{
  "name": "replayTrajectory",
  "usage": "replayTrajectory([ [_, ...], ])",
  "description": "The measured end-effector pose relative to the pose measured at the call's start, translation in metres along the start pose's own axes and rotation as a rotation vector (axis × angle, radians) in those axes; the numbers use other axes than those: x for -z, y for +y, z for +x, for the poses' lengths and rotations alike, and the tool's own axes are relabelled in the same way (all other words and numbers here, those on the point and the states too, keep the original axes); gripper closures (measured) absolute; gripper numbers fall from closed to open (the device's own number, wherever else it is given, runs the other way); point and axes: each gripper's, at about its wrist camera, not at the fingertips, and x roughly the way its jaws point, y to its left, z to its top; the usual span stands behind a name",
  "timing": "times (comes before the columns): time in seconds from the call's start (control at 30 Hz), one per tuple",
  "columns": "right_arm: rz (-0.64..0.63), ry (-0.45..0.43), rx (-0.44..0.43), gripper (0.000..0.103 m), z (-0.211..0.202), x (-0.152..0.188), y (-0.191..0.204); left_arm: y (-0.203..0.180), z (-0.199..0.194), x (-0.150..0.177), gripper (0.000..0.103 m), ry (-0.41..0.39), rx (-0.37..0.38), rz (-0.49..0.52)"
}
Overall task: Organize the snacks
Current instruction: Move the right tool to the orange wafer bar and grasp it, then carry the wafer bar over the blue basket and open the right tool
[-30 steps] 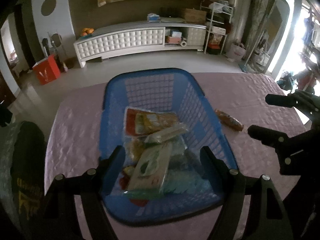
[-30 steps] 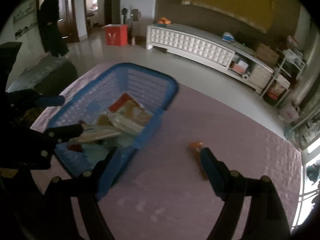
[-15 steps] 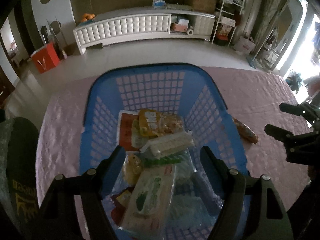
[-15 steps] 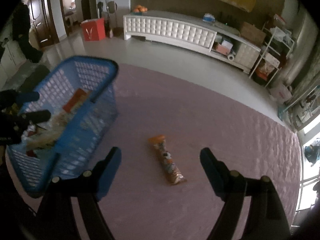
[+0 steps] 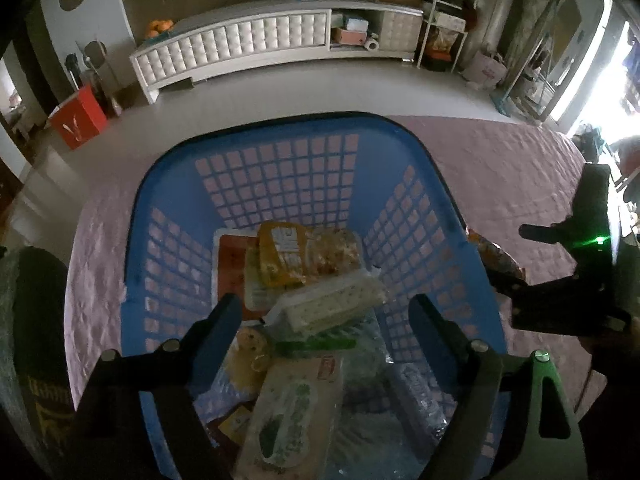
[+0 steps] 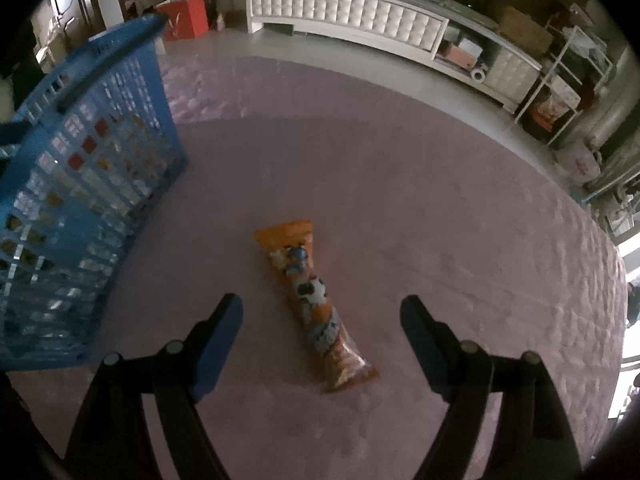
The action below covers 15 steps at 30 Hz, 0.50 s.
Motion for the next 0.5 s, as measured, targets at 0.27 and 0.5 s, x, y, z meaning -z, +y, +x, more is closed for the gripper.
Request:
replayTrajectory([
  [0.27, 0.017, -0.001, -0.05, 0.063, 0.015, 0.005, -0.008, 0.004, 0.011, 0.001, 0.02, 0.017, -0.018, -0.011],
  [0.5, -0.001, -0.051, -0.045, 0.082, -0.022, 0.008, 0.005, 0.006, -0.006, 0.007, 0.02, -0.024, 0.002, -0.031],
])
